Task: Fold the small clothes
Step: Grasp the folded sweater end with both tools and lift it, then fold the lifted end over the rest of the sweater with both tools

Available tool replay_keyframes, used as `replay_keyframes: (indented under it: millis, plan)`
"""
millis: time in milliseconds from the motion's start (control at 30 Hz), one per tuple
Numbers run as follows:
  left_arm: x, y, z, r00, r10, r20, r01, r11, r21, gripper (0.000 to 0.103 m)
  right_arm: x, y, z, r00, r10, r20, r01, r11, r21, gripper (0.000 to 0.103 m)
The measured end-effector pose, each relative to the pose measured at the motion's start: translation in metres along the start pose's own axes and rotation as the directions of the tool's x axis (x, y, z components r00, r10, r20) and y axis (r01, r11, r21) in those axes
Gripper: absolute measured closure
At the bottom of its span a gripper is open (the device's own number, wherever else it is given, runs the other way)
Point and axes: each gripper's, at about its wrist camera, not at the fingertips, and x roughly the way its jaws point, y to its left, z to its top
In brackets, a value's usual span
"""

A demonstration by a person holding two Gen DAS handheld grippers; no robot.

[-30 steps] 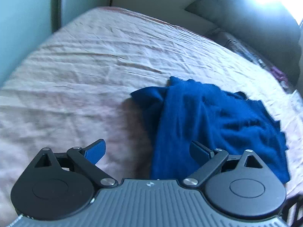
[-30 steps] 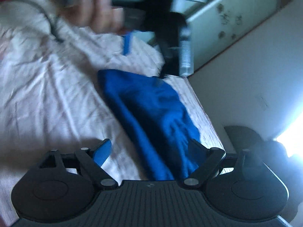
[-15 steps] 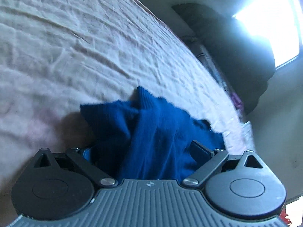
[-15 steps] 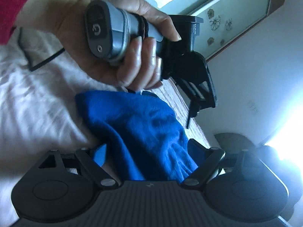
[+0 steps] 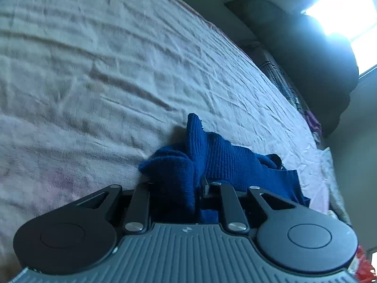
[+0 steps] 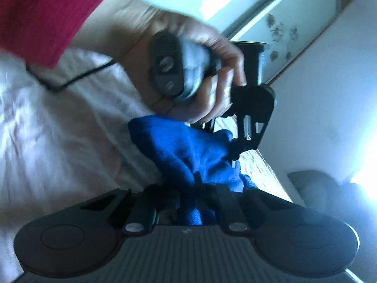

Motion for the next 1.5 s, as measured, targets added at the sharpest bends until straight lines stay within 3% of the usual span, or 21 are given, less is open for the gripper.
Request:
replay_keyframes:
  millis: [233, 433, 767, 967, 1267, 1500]
  plan:
    - [-0.031, -0.038, -0.006, 0.995, 0.072, 0.067, -0.077, 0.995, 0.062, 0.085, -0.036, -0.038, -0.008, 0.996, -0.033, 0.084, 0.019, 0.986, 0.164, 0.094]
    - [-0.048, -0.072, -0.01, 0.99, 0.085, 0.115, -0.091, 0.994, 0.055, 0.085, -0.064, -0.063, -0.022, 0.994, -0.046, 0.104, 0.015, 0.959, 0.284, 0.094]
    - [-0.06, -0.151, -0.029, 0.967, 0.142, 0.211, -0.183, 0.965, 0.19, 0.085, -0.099, -0.105, -0.051, 0.991, -0.066, 0.12, 0.005, 0.893, 0.451, 0.095]
    - [-0.053, -0.188, -0.043, 0.951, 0.19, 0.246, -0.25, 0.937, 0.243, 0.086, -0.125, -0.121, -0.066, 0.982, -0.112, 0.154, 0.02, 0.865, 0.501, 0.096]
    - [-0.034, -0.219, -0.058, 0.947, 0.211, 0.243, -0.278, 0.916, 0.288, 0.086, -0.129, -0.13, -0.085, 0.989, -0.078, 0.122, -0.004, 0.825, 0.565, 0.098]
    - [-0.034, -0.24, -0.066, 0.946, 0.192, 0.262, -0.274, 0.905, 0.326, 0.086, -0.137, -0.138, -0.096, 0.989, -0.101, 0.105, 0.018, 0.798, 0.602, 0.098]
